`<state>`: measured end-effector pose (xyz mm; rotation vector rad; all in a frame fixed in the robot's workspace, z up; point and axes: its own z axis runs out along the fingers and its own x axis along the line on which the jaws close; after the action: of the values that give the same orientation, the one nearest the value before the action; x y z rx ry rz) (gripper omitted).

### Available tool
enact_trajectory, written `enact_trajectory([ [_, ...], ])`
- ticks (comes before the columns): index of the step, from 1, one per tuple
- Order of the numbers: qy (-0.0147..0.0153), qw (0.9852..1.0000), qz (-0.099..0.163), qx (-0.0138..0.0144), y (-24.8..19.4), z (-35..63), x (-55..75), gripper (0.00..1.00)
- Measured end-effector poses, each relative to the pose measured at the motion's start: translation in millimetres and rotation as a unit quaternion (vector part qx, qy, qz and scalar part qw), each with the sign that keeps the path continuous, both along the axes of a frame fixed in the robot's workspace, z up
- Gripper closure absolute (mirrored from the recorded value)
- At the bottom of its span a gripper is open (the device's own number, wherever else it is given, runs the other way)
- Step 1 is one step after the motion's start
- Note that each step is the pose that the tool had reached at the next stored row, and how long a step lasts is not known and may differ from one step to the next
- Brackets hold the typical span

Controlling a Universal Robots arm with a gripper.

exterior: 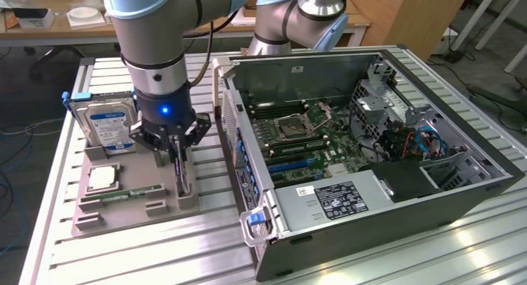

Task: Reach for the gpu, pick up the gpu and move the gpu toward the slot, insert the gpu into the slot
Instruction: 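Pick up the gpu and move the gpu toward the slot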

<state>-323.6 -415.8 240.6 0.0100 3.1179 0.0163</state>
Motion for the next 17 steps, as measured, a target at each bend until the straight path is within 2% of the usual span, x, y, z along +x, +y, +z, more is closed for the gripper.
enact_trajectory([
  [9, -0.0001, 1.0, 0.0, 0.0001, 0.0, 20.3, -1.0, 0.74],
  [17, -0.0001, 1.0, 0.0, 0.0002, 0.0, 31.9, -2.1, 0.74],
])
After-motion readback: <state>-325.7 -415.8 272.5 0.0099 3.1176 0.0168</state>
